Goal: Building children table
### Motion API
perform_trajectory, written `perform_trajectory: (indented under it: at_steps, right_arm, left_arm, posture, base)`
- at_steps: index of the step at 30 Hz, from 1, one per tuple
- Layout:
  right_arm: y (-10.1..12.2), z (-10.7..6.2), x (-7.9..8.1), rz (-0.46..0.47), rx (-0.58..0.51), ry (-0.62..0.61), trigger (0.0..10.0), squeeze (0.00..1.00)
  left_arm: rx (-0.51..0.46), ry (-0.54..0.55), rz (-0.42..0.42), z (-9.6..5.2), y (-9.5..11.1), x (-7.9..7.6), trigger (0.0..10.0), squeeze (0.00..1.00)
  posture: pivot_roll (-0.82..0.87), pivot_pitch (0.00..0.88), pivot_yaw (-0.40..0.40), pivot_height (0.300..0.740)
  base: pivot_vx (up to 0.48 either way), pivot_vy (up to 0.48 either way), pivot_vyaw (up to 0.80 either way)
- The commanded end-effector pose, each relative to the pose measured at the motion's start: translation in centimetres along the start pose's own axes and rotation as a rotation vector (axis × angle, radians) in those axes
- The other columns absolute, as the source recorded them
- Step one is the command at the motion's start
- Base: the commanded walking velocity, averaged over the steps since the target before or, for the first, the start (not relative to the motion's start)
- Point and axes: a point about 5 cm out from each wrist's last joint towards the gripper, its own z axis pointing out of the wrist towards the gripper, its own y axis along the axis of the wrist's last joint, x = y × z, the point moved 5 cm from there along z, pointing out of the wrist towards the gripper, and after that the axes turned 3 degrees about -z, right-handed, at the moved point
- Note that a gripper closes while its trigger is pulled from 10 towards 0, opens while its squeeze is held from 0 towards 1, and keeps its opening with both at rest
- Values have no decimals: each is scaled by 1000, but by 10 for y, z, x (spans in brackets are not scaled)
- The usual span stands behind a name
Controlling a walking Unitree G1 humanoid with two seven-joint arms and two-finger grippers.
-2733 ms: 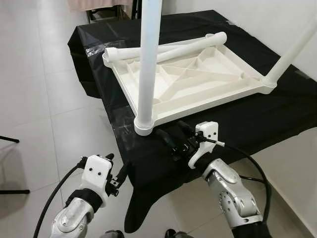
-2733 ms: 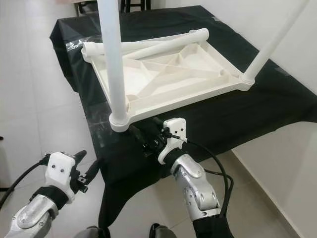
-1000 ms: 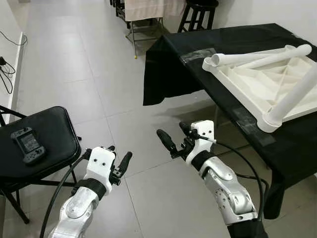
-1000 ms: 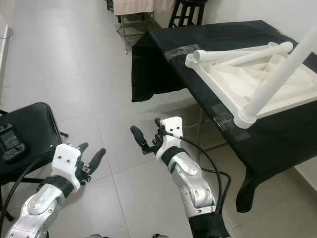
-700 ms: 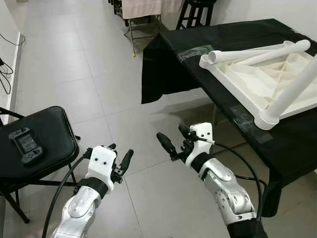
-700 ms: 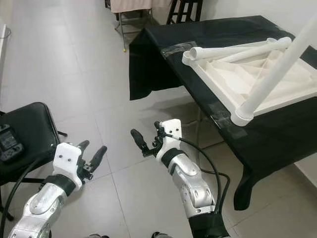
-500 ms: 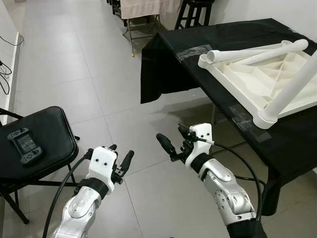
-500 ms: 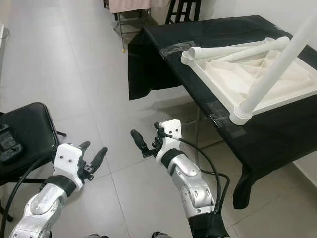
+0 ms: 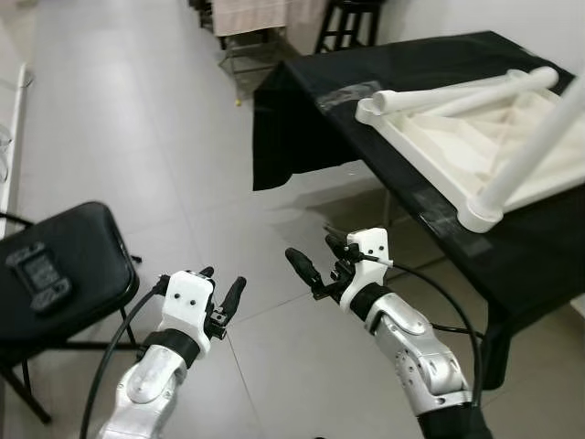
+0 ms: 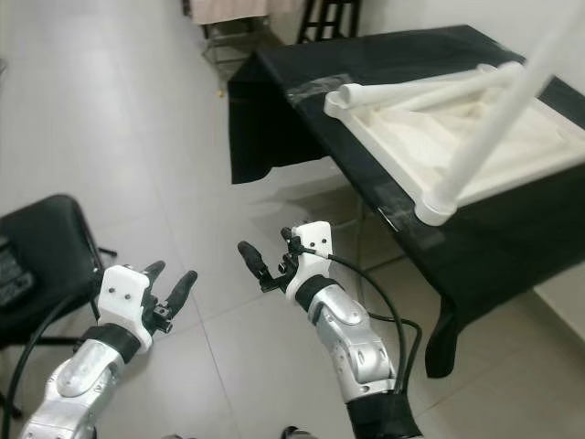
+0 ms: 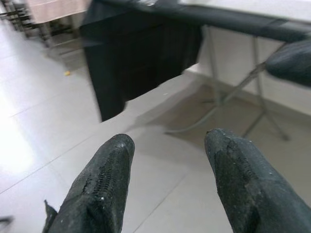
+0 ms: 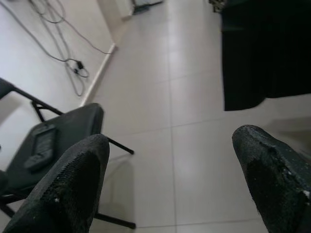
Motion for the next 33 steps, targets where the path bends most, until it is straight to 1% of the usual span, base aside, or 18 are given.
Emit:
perform_trajectory:
  at_steps: [1, 9, 21, 33]
  right_arm:
    - [-5, -1, 0, 12, 21, 1, 10000, 0]
    - [-5, 0, 0, 12, 26, 2, 10000, 0]
    - [-4, 1, 5, 3, 25, 37, 10000, 0]
    - [-4, 1, 5, 9, 26, 37, 10000, 0]
  left_arm:
    - [12, 0, -16, -3, -5, 0, 10000, 0]
    - [15, -5, -28, -2, -6, 1, 10000, 0]
    - [14, -16, -37, -1, -5, 1, 10000, 0]
    - [12, -22, -41, -1, -5, 0, 10000, 0]
  posture:
    - [35, 191, -83, 740]
    - [35, 194, -81, 740]
    - [35, 199, -79, 740]
    - [35, 200, -80, 740]
  base:
    - [251, 0, 0]
    - [265, 0, 0]
    - [287, 0, -40]
    - [295, 0, 0]
